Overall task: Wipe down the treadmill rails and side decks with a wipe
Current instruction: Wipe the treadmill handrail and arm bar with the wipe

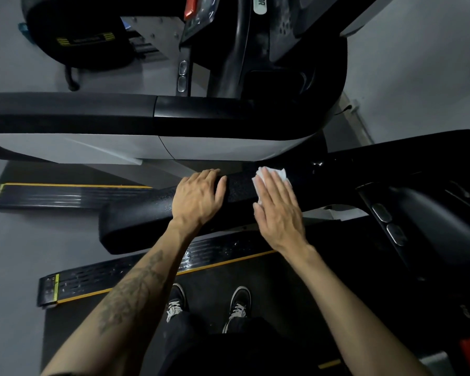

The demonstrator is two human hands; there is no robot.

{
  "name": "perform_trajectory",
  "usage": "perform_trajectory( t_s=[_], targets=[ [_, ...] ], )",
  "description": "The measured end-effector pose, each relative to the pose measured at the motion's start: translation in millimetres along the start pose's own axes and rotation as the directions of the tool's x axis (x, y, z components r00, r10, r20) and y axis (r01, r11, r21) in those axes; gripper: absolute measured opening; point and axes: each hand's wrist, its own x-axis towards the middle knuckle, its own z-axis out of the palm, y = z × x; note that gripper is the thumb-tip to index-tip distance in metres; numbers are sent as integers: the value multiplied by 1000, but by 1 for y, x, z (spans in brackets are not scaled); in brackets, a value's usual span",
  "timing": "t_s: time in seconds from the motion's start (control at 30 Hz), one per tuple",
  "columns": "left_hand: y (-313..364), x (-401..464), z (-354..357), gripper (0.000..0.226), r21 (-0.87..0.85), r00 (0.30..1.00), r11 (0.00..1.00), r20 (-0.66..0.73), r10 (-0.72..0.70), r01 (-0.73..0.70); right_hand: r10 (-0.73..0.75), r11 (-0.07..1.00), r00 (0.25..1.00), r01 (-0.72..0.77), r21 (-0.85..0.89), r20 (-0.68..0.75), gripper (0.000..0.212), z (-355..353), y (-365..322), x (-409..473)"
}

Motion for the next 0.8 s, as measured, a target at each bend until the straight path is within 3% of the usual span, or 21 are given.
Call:
perform_trajectory(
  t_s=[0.1,0.17,0.3,0.37,0.5,0.6,0.67,0.8],
  targets=[
    [0,0,0,56,-4,1000,1000,5,-5,5,177,984,984,-177,20,-15,61,10,-31,16],
    [0,0,0,57,-6,1000,1000,5,-7,7,188,981,982,-188,42,-2,62,16,-43,20],
    [0,-1,-1,53,-6,1000,1000,1,-6,6,-90,996,995,90,21,50,59,6,-19,0],
    [0,-1,-2,54,5,1000,1000,4,-8,8,-156,988,985,157,-6,77,57,-4,4,-9],
    [0,-1,-1,58,3,1000,1000,3,-12,12,39,998,998,-36,-43,57,59,-8,19,4],
    [0,-1,0,59,8,1000,1000,4,-13,13,216,976,975,-213,-40,59,67,1,-6,30],
    [0,-1,0,59,7,1000,1000,7,-11,11,255,967,963,-255,-15,89,72,7,-23,40],
    [0,-1,0,55,4,1000,1000,1,-13,13,-8,1000,994,8,1,109,63,2,-12,20]
  ],
)
